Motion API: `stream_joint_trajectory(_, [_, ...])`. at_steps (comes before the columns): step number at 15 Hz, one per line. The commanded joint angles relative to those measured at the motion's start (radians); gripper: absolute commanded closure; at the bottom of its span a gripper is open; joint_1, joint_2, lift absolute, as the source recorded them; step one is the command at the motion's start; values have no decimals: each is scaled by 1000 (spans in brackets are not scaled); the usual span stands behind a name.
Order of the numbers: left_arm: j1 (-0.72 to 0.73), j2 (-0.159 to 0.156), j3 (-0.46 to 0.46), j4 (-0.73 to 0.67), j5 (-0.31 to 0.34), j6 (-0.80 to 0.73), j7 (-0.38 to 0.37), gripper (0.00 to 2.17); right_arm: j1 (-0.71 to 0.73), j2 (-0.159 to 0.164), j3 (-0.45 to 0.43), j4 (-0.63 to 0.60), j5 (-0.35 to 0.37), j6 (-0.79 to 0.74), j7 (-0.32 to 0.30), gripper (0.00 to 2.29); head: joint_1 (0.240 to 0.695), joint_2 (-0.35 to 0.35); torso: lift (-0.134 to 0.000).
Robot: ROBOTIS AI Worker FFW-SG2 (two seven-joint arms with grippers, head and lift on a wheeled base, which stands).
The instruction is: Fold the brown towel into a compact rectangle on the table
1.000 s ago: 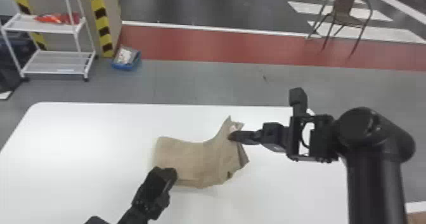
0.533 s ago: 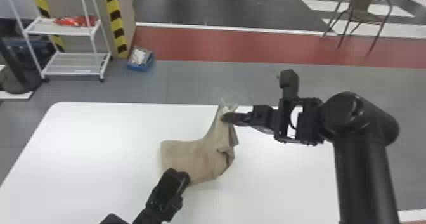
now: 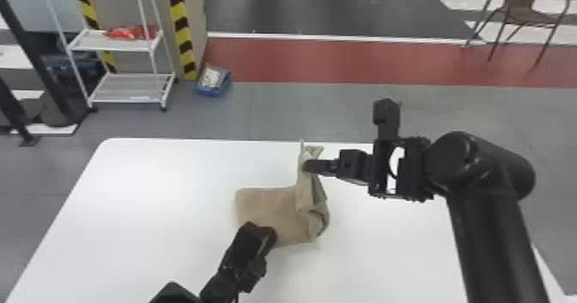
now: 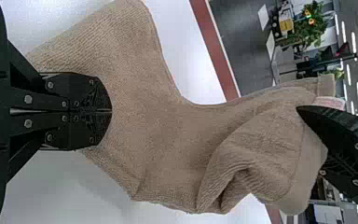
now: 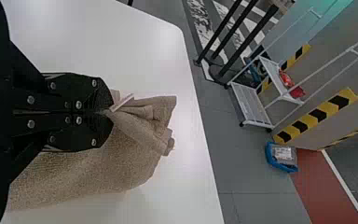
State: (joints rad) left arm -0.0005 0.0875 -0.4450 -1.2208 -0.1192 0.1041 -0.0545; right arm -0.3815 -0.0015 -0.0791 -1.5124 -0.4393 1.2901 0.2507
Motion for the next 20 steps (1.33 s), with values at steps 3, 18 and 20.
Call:
stream_joint_trajectory(3, [-6,-2,3,4,1,-7,-4,1619,3,2,47,20,-1,-39,-4,1234,695,-43,0])
stream_joint_trajectory(18, [-15,-9,-12,27,-10,-7,2,1619,7,2,139,153,-18,-171,-2,1234,695,-12,0])
stream_joint_trajectory(20, [-19,-11,-17,27,-11,-7,2,1622,1,2,153,182,-7,-199,-2,1234,695,-11,0])
